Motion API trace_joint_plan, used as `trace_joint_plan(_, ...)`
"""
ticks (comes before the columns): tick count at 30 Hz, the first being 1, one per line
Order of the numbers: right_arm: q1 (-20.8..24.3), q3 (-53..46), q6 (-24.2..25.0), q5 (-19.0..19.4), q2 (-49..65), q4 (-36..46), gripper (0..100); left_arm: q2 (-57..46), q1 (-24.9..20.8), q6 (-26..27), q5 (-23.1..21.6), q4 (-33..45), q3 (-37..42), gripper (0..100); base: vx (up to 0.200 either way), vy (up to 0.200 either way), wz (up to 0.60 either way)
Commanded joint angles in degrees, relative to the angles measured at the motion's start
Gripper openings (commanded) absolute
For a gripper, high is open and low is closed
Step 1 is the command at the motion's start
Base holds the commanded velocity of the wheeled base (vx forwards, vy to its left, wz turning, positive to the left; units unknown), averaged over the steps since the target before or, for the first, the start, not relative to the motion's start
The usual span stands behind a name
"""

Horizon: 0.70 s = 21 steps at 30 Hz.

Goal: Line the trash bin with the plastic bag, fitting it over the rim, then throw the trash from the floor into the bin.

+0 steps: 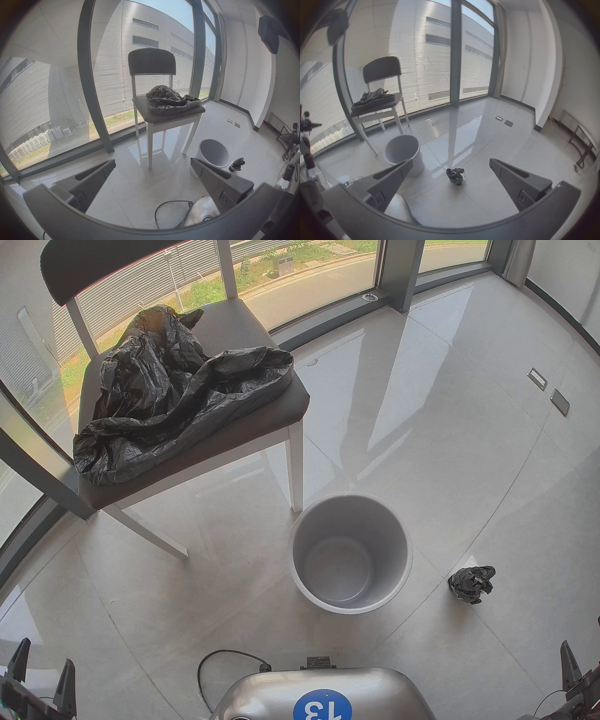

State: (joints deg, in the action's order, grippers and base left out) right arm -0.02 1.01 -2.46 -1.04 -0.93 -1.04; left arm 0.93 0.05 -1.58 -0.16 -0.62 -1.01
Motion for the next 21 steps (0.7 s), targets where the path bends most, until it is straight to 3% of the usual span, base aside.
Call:
trace_joint_plan(1,0.02,6.11,10.28,0.42,-1.45,-0.37,100,8.65,-4.79,-17.05,1.48,-1.58,-13.23,100,0.0,0.0,0.0)
trace_joint_plan(2,0.11,10.94,17.76,0.25,-4.87,0.6,100,11.55,-6.9,-24.87,3.23,-1.05,-16.48,100,0.0,0.0,0.0)
trace_joint_plan(3,0.2,13.93,22.33,-0.19,-7.69,2.27,100,13.66,-7.61,-23.99,5.17,0.53,-18.76,100,0.0,0.0,0.0)
trace_joint_plan(4,0.2,14.98,22.85,-0.28,-9.01,3.23,100,14.63,-7.61,-22.15,6.05,1.68,-19.73,100,0.0,0.0,0.0)
trace_joint_plan(5,0.11,17.45,20.74,-0.02,-11.82,6.05,100,16.74,-7.87,-15.11,7.98,5.81,-21.84,100,0.0,0.0,0.0)
trace_joint_plan(6,0.55,18.06,18.46,0.42,-12.43,6.57,100,17.27,-8.57,-12.21,8.24,7.39,-22.54,100,0.0,0.0,0.0)
trace_joint_plan(7,0.55,18.06,18.11,0.51,-12.43,6.57,100,17.35,-8.75,-11.86,8.16,7.57,-22.72,100,0.0,0.0,0.0)
trace_joint_plan(9,4.51,19.47,13.36,2.88,-14.28,6.13,100,19.9,-13.85,-7.2,7.63,7.92,-24.21,100,0.0,0.0,0.0)
trace_joint_plan(10,4.51,19.47,13.36,2.88,-14.28,6.13,100,19.9,-13.85,-7.2,7.63,7.92,-24.21,100,0.0,0.0,0.0)
trace_joint_plan(11,7.5,22.37,13.19,3.59,-17.44,6.75,100,23.95,-17.01,-2.28,8.33,8.09,-27.73,100,0.0,0.0,0.0)
trace_joint_plan(12,8.37,23.42,13.19,3.59,-19.29,6.92,100,25.62,-17.8,-1.05,8.6,8.27,-29.22,100,0.0,0.0,0.0)
trace_joint_plan(16,8.99,27.46,13.01,4.11,-26.67,7.19,100,33.35,-17.54,-0.96,9.3,7.13,-32.39,100,0.0,0.0,0.0)
trace_joint_plan(21,9.08,32.3,12.75,4.46,-34.67,6.84,100,40.82,-12.88,-2.37,10.18,8.97,-38.01,100,0.0,0.0,0.0)
